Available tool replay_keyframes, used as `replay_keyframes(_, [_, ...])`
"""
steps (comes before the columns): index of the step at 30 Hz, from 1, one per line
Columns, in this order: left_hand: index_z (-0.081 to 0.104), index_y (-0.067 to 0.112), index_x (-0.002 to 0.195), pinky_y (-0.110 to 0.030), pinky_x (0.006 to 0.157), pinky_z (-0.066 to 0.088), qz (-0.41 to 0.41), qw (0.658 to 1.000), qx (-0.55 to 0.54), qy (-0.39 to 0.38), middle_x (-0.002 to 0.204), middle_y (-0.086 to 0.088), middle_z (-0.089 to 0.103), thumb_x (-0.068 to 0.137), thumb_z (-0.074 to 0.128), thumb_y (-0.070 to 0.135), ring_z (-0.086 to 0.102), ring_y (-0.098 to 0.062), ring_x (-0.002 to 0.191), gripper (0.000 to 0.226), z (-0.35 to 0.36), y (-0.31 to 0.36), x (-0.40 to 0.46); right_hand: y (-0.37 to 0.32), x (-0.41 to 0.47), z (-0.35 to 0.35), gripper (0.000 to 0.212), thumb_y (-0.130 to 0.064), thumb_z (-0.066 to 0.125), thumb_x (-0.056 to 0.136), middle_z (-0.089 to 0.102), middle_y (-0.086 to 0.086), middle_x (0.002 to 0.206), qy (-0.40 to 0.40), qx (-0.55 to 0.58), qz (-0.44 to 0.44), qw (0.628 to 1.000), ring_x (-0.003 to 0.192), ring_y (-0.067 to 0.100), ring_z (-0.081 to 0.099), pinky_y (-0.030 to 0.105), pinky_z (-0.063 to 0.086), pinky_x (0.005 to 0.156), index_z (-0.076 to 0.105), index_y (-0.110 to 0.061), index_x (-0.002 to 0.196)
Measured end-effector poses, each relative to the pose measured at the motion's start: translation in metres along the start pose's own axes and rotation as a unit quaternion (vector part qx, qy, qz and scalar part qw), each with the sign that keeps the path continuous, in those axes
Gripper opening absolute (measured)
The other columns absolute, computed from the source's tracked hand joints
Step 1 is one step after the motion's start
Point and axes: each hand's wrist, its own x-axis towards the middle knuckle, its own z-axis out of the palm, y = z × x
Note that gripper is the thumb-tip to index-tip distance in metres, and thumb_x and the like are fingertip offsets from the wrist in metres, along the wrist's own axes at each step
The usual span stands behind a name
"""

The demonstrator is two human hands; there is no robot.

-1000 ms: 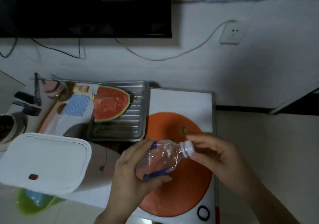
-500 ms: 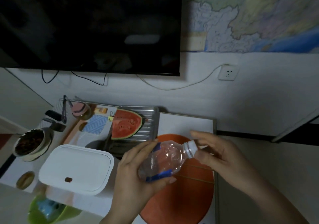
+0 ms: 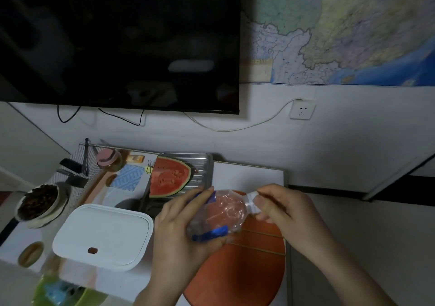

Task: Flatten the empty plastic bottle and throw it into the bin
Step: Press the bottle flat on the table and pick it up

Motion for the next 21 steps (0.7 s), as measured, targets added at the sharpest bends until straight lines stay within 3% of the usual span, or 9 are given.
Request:
replay_keyframes(2, [0.049,0.05,0.117,-0.025,0.09,0.041,-0.028,0.999,-0.033,-0.012,0.119,0.027,0.052,0.038,0.084,0.06,0.051,-0.004,0.11,0.087,-0.003,-0.002,-0.003,-0.001,-0.001,-0.01,0.027,-0.022,0.068,0.081,0.07,-0.013,0.099,-0.045,0.014,-0.006,0.999,0.088,-0.005,0.065,0.009,0.05,0.073,0.065,-0.033,0.105])
replay_keyframes(4, [0.049,0.051,0.117,-0.023,0.09,0.039,-0.04,0.998,-0.044,-0.02,0.119,0.026,0.054,0.039,0.073,0.067,0.051,-0.007,0.112,0.083,-0.005,-0.002,-0.005,-0.003,-0.003,-0.017,0.048,-0.008,0.071,0.079,0.067,-0.017,0.113,-0.075,0.036,-0.017,0.996,0.101,-0.003,0.062,0.011,0.05,0.083,0.06,-0.035,0.118])
replay_keyframes(6, [0.048,0.054,0.118,-0.022,0.091,0.039,-0.037,0.998,-0.051,-0.026,0.121,0.025,0.054,0.039,0.073,0.068,0.049,-0.004,0.114,0.083,-0.005,-0.001,-0.007,-0.005,-0.005,-0.017,0.052,0.003,0.069,0.079,0.069,-0.013,0.109,-0.072,0.02,-0.039,0.996,0.099,0.002,0.063,0.012,0.05,0.083,0.063,-0.037,0.112])
replay_keyframes(9, [0.051,0.051,0.118,-0.026,0.091,0.041,-0.023,0.999,-0.033,-0.013,0.12,0.025,0.054,0.039,0.085,0.058,0.05,-0.004,0.112,0.086,-0.006,0.002,-0.009,-0.005,-0.008,-0.01,0.048,0.004,0.067,0.08,0.067,-0.01,0.099,-0.034,-0.021,-0.064,0.997,0.092,0.004,0.062,0.009,0.048,0.074,0.066,-0.039,0.101])
replay_keyframes(14, [0.06,0.031,0.119,-0.045,0.085,0.049,0.007,0.998,0.056,0.013,0.119,0.003,0.063,0.04,0.093,0.042,0.057,-0.024,0.105,0.086,-0.005,0.003,-0.013,-0.001,-0.015,0.004,0.053,0.004,0.062,0.083,0.066,-0.013,0.091,-0.004,-0.014,-0.055,0.998,0.083,0.003,0.065,0.012,0.053,0.065,0.062,-0.047,0.096])
replay_keyframes(17, [0.055,0.04,0.12,-0.032,0.091,0.045,-0.023,1.0,-0.001,-0.018,0.123,0.011,0.06,0.039,0.091,0.048,0.054,-0.016,0.112,0.089,-0.008,0.001,-0.016,0.001,-0.016,0.001,0.047,0.001,0.064,0.084,0.068,-0.006,0.101,-0.023,0.029,-0.049,0.998,0.088,0.003,0.065,0.011,0.052,0.067,0.062,-0.039,0.109])
replay_keyframes(19, [0.054,0.045,0.119,-0.023,0.092,0.04,-0.047,0.997,-0.054,-0.029,0.123,0.018,0.058,0.039,0.083,0.059,0.051,-0.011,0.115,0.086,-0.011,-0.001,-0.016,0.001,-0.015,-0.004,0.052,-0.001,0.067,0.082,0.067,-0.005,0.111,-0.043,0.047,-0.049,0.997,0.097,0.006,0.064,0.015,0.053,0.078,0.057,-0.034,0.121])
replay_keyframes(21, [0.054,0.051,0.117,-0.02,0.091,0.04,-0.062,0.994,-0.088,-0.031,0.122,0.019,0.059,0.035,0.086,0.061,0.052,-0.011,0.117,0.089,-0.013,-0.002,-0.016,0.0,-0.015,-0.005,0.054,-0.001,0.069,0.081,0.068,-0.005,0.108,-0.055,0.031,-0.058,0.996,0.095,0.006,0.064,0.016,0.052,0.082,0.057,-0.033,0.122])
